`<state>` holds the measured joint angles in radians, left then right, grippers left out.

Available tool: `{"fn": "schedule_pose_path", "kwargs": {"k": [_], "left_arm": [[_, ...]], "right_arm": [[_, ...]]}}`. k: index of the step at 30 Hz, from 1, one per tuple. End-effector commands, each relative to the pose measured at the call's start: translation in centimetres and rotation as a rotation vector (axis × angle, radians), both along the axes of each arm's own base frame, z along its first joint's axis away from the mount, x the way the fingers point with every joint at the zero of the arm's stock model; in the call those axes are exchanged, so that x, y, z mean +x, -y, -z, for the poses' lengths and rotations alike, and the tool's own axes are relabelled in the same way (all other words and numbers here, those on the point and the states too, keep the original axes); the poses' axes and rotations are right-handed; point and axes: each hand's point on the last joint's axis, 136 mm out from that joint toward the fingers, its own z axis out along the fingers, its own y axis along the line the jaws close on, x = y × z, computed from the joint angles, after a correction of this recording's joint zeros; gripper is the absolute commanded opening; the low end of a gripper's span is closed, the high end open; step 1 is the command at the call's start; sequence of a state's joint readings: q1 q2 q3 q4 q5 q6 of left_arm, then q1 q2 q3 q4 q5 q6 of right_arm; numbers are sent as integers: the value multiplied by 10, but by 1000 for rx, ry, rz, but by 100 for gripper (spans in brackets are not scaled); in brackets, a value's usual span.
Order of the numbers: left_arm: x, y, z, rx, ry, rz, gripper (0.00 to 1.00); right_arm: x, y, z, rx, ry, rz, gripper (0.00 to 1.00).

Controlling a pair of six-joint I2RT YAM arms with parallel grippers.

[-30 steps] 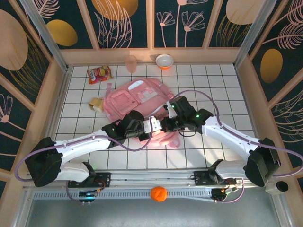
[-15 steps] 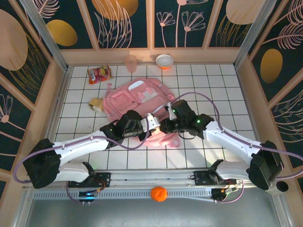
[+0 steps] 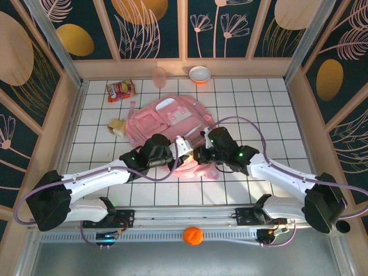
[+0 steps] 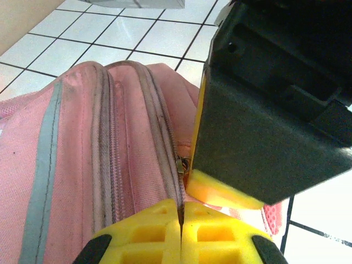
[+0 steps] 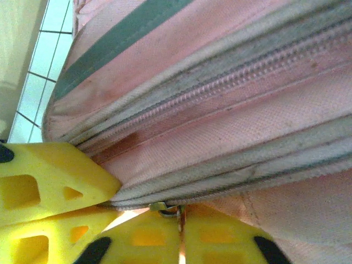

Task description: Pack books, pencil case, and school supplies into a backpack

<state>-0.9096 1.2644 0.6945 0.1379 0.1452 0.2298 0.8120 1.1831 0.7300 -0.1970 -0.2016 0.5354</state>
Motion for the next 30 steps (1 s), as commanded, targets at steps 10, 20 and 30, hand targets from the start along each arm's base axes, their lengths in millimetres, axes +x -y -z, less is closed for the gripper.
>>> {"fn": "schedule_pose_path", "kwargs": {"k": [10,20,30], "left_arm": [[-7,-8,-12,2,78,41,0],[-39,-11,6,83,90,254,0],[-6,-67,33,286,165,150,0]], "right_arm": [[32,68,-15,-183,70,167,0],[51,102,-16,-155,65,195,0],[-7,23,-5,9,-27,14,0]]}}
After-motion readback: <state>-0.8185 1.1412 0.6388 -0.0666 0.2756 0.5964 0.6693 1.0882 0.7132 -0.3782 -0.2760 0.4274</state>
